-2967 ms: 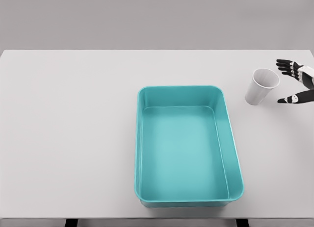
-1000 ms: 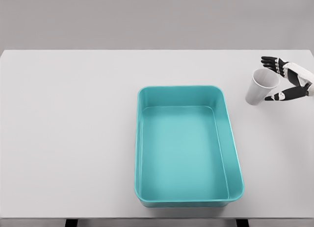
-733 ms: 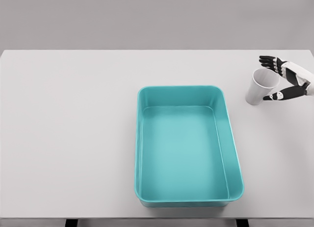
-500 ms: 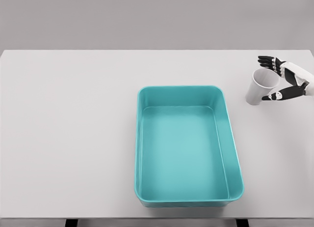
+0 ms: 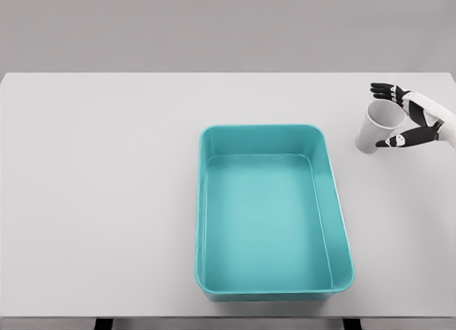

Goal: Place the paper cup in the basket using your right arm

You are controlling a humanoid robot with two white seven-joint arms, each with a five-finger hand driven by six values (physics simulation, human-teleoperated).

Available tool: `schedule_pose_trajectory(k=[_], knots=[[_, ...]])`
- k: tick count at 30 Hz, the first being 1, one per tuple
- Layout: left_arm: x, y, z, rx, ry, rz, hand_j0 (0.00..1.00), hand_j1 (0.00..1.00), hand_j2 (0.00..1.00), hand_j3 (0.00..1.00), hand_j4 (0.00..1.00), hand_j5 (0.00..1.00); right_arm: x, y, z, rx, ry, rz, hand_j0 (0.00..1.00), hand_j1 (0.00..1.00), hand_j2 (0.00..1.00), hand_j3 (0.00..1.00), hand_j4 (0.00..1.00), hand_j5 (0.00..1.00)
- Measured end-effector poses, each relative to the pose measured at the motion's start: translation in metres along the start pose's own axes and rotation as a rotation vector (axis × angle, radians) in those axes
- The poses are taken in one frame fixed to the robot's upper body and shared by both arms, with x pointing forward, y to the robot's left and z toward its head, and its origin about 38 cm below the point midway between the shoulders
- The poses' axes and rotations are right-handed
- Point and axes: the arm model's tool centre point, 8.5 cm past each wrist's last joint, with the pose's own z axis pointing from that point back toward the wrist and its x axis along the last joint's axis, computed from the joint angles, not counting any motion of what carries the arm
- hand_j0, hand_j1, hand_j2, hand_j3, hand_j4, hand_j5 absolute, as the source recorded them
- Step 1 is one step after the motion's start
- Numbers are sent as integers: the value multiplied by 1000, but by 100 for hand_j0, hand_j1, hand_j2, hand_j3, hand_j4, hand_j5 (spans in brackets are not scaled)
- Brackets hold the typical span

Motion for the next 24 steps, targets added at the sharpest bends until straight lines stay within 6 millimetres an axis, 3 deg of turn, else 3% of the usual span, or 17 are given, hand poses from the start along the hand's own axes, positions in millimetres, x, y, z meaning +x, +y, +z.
schedule_pose_trajectory(k=[7,24], knots=[[0,0,0,0,0,0,100,100,100,100,100,100,-1,-1,1,-7,2,-4,75,75,75,75,75,75],[0,0,0,0,0,0,100,100,100,100,100,100,12,-3,-2,-3,-60,42,74,74,74,74,74,74]])
